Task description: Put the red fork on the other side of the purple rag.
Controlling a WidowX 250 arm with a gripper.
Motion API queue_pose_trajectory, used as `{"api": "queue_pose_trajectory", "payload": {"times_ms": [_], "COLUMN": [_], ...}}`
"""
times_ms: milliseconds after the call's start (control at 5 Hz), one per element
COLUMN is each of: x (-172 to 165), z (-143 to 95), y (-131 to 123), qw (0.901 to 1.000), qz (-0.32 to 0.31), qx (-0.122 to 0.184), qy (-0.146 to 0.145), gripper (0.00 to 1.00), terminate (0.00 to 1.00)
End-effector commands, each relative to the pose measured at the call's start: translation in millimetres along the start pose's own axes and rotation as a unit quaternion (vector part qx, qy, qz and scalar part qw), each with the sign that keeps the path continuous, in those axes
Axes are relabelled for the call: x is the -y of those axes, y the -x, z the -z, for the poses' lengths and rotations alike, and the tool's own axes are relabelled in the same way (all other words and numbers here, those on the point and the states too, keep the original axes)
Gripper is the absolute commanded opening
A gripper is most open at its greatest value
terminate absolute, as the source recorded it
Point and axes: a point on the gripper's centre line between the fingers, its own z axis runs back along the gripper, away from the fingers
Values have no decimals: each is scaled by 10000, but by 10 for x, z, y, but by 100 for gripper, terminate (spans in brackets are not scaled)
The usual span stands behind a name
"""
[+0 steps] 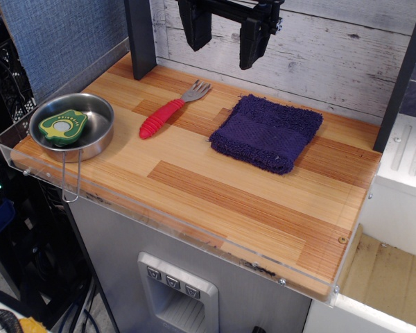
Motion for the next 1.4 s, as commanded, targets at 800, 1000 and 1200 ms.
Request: {"api": "queue_pose_trajectory", "payload": {"times_ms": [800, 1000, 1200], "x": [-1333, -1256, -1188], "z": [588, 832, 994], "y": [-233, -222, -168], "qw": [9976, 9979, 9977], "qz": [-684, -646, -609], "qx": [108, -81, -292], "qy": [-96, -57, 31], "gripper": [100, 100, 100], "terminate": [0, 0, 0]}}
